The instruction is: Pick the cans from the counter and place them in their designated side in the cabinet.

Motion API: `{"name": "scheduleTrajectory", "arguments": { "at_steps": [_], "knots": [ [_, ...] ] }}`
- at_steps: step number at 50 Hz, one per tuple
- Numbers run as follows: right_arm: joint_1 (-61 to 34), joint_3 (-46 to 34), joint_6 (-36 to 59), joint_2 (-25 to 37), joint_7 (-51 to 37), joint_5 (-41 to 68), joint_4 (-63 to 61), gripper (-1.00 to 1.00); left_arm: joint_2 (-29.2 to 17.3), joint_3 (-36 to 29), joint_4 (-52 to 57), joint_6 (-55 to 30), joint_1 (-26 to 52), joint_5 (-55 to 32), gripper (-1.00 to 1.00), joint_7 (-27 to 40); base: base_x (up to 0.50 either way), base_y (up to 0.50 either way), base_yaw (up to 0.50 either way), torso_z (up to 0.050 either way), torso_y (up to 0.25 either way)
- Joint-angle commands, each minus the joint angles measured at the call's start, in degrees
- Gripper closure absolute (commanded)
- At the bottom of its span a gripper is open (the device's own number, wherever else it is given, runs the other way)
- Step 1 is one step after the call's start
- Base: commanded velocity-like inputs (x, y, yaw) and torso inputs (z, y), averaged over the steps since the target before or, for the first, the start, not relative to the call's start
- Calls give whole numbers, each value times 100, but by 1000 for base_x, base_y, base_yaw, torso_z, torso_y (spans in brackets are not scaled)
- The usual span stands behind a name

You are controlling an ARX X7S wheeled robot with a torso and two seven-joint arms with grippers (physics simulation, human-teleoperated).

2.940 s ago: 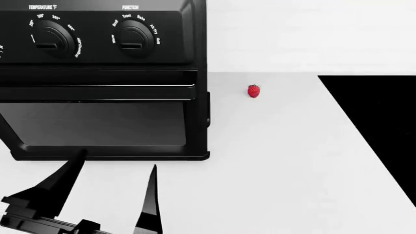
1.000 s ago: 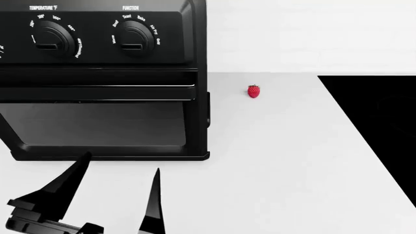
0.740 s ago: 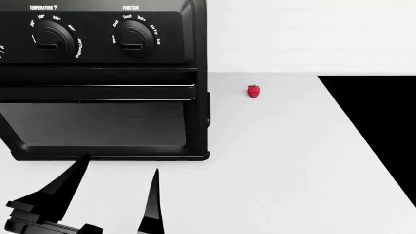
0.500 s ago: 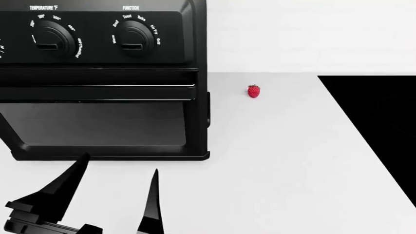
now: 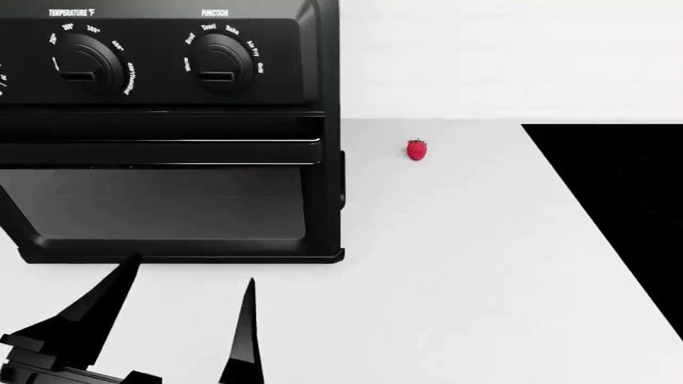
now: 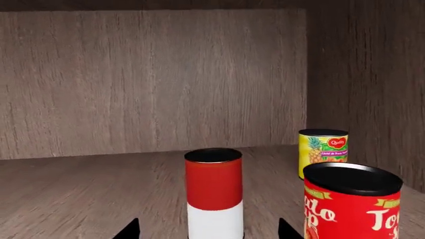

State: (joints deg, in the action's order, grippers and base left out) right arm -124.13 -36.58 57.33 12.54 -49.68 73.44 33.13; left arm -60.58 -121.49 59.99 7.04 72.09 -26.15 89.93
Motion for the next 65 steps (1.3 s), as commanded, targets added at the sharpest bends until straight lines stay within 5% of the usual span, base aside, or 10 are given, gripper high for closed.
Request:
{"name": "scheduleTrajectory", "arguments": {
  "at_steps": [1, 24, 46, 65],
  "knots": [
    [170, 182, 234, 219, -643, 424, -976, -100, -48, -68, 1, 73, 7, 119, -100, 3, 0, 0, 0, 0, 0],
    [81, 700, 453, 479, -1480, 1165, -2153, -100, -151, -298, 1, 212, 122, 364, -100, 5, 0, 0, 0, 0, 0],
    [456, 1428, 595, 1152, -3876, 3732, -4530, -100, -174, -382, 1, 248, 101, 512, -100, 5, 0, 0, 0, 0, 0],
    [13, -701, -2137, 3490, -4000, 4963, -7288, -100, -140, -374, 1, 207, 254, 455, -100, 5, 0, 0, 0, 0, 0]
  ]
}}
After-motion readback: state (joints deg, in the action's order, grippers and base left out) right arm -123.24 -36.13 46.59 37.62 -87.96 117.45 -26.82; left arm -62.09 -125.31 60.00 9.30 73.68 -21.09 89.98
